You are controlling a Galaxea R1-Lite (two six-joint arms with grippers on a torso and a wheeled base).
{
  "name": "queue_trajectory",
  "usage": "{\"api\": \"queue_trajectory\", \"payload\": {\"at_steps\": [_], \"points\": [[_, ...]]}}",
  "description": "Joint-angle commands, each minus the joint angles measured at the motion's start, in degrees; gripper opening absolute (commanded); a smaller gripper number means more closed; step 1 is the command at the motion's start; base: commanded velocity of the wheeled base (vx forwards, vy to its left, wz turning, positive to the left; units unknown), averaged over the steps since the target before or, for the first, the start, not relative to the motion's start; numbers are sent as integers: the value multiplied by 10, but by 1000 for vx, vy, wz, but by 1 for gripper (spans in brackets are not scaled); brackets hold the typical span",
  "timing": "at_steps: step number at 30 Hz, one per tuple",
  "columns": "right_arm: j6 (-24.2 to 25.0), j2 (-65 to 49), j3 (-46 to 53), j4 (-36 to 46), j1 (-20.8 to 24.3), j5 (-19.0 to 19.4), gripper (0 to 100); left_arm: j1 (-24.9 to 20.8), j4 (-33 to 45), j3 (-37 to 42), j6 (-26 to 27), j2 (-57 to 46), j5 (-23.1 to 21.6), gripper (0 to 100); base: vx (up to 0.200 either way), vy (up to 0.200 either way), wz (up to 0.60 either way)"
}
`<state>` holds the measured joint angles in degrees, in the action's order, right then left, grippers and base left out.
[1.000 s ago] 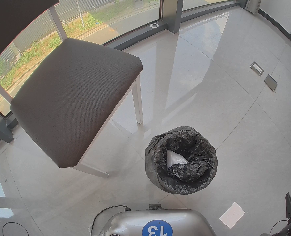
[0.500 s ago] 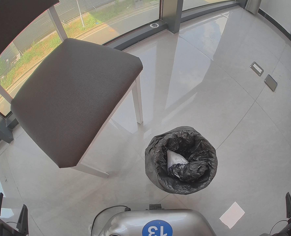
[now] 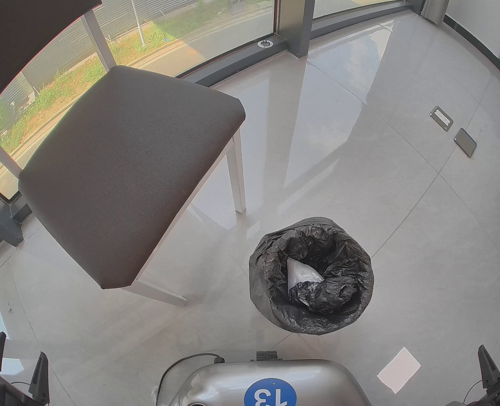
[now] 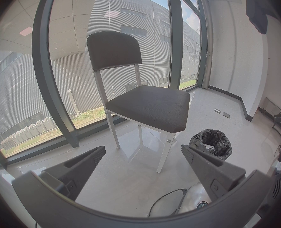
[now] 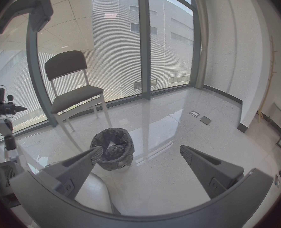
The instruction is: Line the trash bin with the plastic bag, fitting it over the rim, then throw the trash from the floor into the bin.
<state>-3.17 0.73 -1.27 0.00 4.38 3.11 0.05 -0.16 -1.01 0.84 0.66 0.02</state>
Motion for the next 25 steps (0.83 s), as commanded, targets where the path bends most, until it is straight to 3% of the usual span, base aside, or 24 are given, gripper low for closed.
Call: {"api": "queue_trajectory", "payload": {"at_steps": [1,5,9,25], "points": [[11,-7,13,-3,0,-25,100,0,0,9,0,-7,2,100,0,0,0],[38,-7,13,-1,0,-45,100,0,0,9,0,-7,2,100,0,0,0],[32,-7,13,-1,0,-34,100,0,0,9,0,-7,2,100,0,0,0],[43,-7,13,-1,0,-57,100,0,0,8,0,-7,2,100,0,0,0]]}}
